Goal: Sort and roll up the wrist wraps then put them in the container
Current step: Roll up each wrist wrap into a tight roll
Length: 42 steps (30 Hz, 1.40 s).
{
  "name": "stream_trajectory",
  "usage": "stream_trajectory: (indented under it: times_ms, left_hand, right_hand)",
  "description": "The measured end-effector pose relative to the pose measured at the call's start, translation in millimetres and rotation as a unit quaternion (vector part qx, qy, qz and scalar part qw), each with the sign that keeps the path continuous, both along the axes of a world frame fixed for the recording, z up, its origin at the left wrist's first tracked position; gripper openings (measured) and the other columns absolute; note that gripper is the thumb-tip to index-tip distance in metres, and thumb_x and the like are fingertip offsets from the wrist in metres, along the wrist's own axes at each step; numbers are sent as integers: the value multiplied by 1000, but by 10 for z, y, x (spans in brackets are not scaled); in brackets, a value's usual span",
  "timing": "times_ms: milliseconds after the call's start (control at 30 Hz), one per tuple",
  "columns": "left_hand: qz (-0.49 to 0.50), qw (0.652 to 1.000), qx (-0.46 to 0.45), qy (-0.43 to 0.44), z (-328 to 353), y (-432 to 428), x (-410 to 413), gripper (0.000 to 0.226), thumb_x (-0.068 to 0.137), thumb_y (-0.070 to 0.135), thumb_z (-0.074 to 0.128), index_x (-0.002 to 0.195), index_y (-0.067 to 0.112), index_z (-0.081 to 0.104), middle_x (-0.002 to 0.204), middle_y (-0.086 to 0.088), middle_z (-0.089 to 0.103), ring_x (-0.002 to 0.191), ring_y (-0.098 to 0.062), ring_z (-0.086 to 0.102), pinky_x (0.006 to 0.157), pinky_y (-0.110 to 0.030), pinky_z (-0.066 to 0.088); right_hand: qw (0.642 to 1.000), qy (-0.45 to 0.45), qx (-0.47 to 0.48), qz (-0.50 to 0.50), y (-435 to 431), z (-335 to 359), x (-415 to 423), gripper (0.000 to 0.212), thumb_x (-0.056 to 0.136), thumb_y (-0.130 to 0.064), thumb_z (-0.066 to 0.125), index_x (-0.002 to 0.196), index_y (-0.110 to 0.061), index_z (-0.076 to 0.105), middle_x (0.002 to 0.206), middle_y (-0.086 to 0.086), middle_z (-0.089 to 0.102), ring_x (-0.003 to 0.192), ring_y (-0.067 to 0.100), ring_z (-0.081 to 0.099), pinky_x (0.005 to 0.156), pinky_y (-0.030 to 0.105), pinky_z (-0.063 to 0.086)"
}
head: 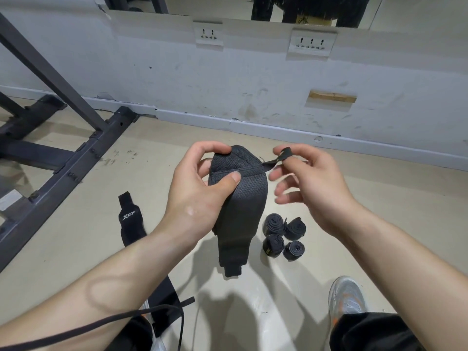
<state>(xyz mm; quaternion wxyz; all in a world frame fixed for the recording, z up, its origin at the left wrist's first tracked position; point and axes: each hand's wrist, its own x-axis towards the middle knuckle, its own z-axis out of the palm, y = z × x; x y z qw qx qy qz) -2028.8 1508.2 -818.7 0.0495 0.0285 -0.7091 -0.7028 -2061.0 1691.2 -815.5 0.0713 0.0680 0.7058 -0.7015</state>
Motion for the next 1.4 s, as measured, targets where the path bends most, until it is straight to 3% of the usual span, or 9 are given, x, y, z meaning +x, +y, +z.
stream_trajectory:
  times_ms: [167, 333, 567, 733, 967, 1067, 1200, 1267, 1400]
  left_hand:
    - [-6, 1000, 15, 9, 9, 16, 17, 42, 92, -6, 68, 113, 29, 59, 100, -4, 77, 85, -20, 75, 70, -29, 60]
    - [-11, 1000, 24, 13, 3, 28, 23, 45, 94, -7, 65, 119, 29, 55, 101, -5, 76, 85, -18, 75, 70, -27, 59]
    - [7, 1000, 28, 0, -64, 92, 45, 45, 93, -5, 66, 117, 31, 54, 102, -4, 75, 85, -21, 75, 73, -37, 62]
    - [3, 1000, 27, -6, -77, 104, 48, 47, 94, -5, 66, 117, 33, 53, 106, -3, 75, 88, -23, 75, 75, -38, 62]
    - [-16, 999, 41, -26, -56, 81, 48, 50, 93, -3, 68, 120, 36, 52, 109, -7, 75, 88, -26, 77, 73, -37, 61]
    - [-28, 998, 46, -33, -54, 82, 54, 51, 92, -3, 69, 122, 35, 52, 111, -10, 75, 90, -30, 76, 77, -43, 63]
    - [-42, 996, 52, -54, -56, 69, 47, 52, 92, -3, 69, 127, 32, 52, 110, -9, 75, 91, -34, 76, 80, -50, 63]
    - [-44, 995, 61, -67, -63, 68, 51, 52, 93, -3, 68, 131, 28, 51, 112, -10, 75, 93, -34, 76, 79, -47, 62]
    - [-37, 989, 105, -102, -77, 80, 40, 50, 94, 0, 68, 134, 21, 48, 118, -13, 73, 92, -28, 76, 76, -39, 60]
  right_hand:
    - [981, -72, -179, 24, 41, 36, 0, 26, 100, 1, 50, 115, -12, 67, 84, 8, 73, 62, 19, 67, 55, 31, 59]
    - [982, -42, -171, 64, 7, 14, 30, 31, 77, -7, 76, 106, -14, 71, 84, 0, 70, 69, 15, 65, 64, 28, 57]
    - [974, 174, 141, -35, -117, -46, 113, 33, 78, 3, 79, 85, -28, 69, 82, -8, 70, 71, 8, 62, 67, 21, 52]
    - [942, 259, 211, 36, -163, -112, 191, 36, 77, 6, 72, 96, -25, 74, 83, -7, 70, 77, 9, 66, 75, 16, 54]
    - [968, 198, 140, 60, -45, -67, 123, 23, 85, -14, 82, 84, -36, 78, 88, -12, 65, 79, 7, 58, 70, 19, 46]
    - [984, 149, 79, 57, -50, -79, 105, 20, 77, -19, 89, 78, -34, 76, 99, -6, 65, 93, 9, 63, 80, 27, 51]
    - [995, 0, -78, 68, -65, -84, 88, 42, 73, -10, 88, 105, -21, 64, 104, 4, 72, 85, 18, 72, 75, 37, 56]
    - [991, -37, -87, 93, -75, -67, 100, 37, 83, -5, 82, 114, -14, 63, 96, 8, 77, 80, 22, 73, 73, 37, 57]
    - [994, 10, -40, 100, -114, -67, 129, 12, 88, 0, 74, 92, -11, 73, 80, 5, 77, 73, 16, 71, 70, 27, 59]
